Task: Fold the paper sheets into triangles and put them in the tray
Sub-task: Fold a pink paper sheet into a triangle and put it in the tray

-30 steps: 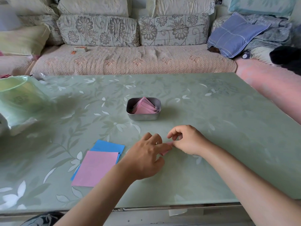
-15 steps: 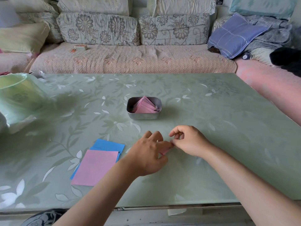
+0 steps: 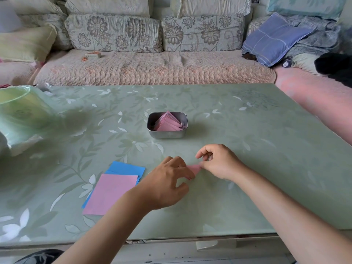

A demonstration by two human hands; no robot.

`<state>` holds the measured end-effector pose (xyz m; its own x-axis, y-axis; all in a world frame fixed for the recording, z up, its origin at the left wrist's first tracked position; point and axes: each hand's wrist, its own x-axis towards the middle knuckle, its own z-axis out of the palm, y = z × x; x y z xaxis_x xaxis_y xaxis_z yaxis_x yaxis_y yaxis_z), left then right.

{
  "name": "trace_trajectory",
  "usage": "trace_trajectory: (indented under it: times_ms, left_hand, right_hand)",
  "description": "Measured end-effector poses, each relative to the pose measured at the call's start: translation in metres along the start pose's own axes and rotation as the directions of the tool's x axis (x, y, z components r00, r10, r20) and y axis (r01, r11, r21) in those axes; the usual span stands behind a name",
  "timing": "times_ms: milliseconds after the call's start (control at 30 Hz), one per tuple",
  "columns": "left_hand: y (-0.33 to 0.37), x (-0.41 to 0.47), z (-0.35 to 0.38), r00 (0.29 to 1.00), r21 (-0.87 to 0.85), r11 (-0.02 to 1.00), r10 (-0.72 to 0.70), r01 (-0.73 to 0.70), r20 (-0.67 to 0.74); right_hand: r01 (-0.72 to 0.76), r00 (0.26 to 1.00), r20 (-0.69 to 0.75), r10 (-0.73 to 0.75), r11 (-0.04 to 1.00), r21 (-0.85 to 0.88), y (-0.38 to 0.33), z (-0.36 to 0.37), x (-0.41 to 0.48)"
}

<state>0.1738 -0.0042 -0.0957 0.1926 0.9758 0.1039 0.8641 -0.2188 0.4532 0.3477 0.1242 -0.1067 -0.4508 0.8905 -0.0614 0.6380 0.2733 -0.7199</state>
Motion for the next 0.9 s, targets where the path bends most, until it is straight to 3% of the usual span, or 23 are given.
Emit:
trace_trajectory:
  times_ms: [500, 900]
  left_hand:
    - [0.003, -0.009, -0.009, 0.999, 0.055, 0.998, 0.04, -0.039, -0.021]
    - [0.002, 0.013, -0.005, 0.995, 0.117, 0.993, -0.013, 0.025, -0.101]
  right_hand:
    - [0.011, 1.0, 0.019, -0.01, 1.0, -0.007, 0.001, -0.002, 0.0]
    - [0.022, 0.997, -0.076, -0.026, 0.998, -0.054, 0.003, -0.003, -0.002]
